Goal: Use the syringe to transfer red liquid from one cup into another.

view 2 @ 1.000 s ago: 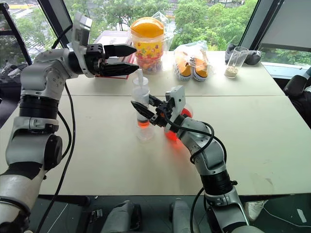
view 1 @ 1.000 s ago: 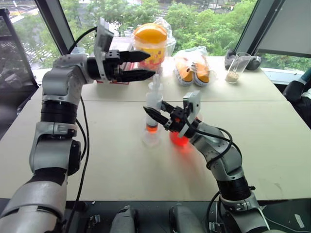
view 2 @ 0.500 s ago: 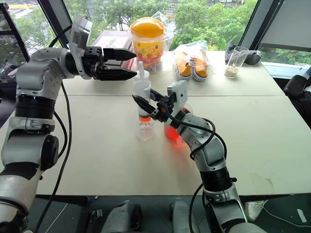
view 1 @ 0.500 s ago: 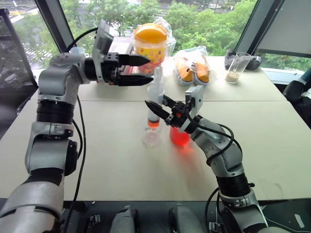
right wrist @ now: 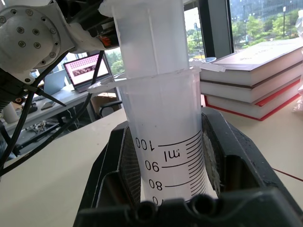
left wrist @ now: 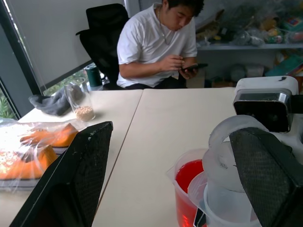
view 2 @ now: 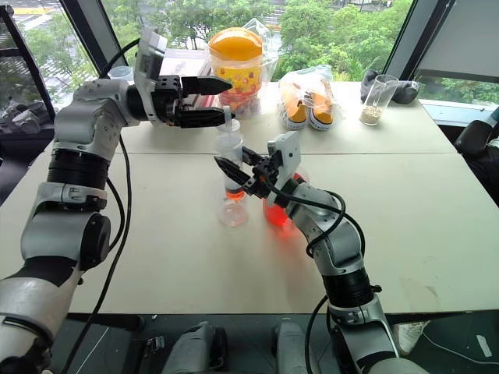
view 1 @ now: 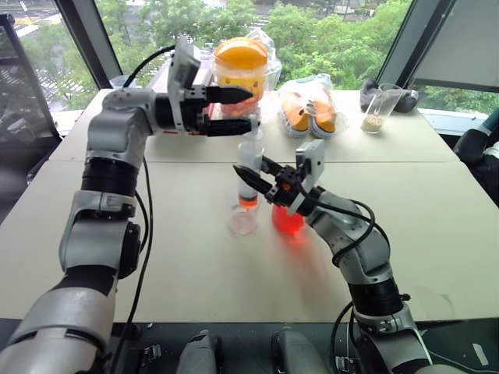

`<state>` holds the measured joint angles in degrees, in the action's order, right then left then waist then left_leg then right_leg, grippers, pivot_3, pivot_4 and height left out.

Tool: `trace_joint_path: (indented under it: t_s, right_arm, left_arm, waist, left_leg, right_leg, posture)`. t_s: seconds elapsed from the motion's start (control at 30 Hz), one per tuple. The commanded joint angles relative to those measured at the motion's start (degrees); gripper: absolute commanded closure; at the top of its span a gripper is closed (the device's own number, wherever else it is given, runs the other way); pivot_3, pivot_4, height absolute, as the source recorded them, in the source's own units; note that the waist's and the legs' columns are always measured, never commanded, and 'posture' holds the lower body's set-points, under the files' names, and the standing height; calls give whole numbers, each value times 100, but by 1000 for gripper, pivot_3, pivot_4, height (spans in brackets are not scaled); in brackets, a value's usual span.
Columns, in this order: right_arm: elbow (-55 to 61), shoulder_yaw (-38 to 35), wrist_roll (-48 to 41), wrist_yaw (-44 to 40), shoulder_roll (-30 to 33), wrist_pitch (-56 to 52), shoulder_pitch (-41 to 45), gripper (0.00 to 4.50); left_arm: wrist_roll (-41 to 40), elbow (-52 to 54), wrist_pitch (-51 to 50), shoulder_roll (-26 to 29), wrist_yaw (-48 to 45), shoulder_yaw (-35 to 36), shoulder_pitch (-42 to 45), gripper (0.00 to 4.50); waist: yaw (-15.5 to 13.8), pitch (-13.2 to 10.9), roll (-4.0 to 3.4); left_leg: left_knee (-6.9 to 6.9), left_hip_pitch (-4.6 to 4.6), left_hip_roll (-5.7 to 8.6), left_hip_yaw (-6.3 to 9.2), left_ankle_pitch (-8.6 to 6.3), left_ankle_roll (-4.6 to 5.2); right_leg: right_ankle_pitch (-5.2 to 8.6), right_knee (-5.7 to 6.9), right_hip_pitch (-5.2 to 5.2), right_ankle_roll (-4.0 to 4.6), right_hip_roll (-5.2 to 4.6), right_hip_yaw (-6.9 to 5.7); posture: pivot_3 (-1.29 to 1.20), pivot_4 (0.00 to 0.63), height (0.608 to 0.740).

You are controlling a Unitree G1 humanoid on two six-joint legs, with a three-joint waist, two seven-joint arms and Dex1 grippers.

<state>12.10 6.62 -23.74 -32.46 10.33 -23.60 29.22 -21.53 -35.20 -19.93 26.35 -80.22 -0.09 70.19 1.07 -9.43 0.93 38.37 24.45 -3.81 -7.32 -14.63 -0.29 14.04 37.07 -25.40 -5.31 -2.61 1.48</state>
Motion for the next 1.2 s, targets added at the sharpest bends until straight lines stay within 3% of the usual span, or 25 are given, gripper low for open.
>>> trace_joint_path:
  t_s: [0.03,0.17,0.2,1.2]
  right_arm:
    - [400,33,-77,-57,-50,106,140,3073]
    - [412,19,-86,-48,-49,84,152,3073]
    - [415,17,-87,-47,-49,80,156,3073]
    - [476,-483,-361,148,-74,-154,856,3073]
  left_arm:
    - [-4,184,-125,-42,-178,-140,15,2377]
    - [-32,487,-327,15,-433,-278,-150,4293]
    - [-22,555,-361,33,-463,-308,-199,4473]
    - [89,1450,-674,325,-329,-560,-1130,4473]
  waist:
    - [-1,0,0]
    - [6,0,0]
    - [14,0,0]
    - [2,0,0]
  left_leg:
    - [0,0,0,0,0,0]
    - [0,0,0,0,0,0]
    - [0,0,0,0,0,0]
    - [0,-1,0,1,0,0]
  right_leg:
    - [0,0,0,0,0,0]
    - [0,0,0,0,0,0]
    - [0,0,0,0,0,0]
    - [0,1,0,0,-1,0]
  posture:
    - [0,150,740]
    - [0,150,740]
    - [0,150,740]
    - [0,150,740]
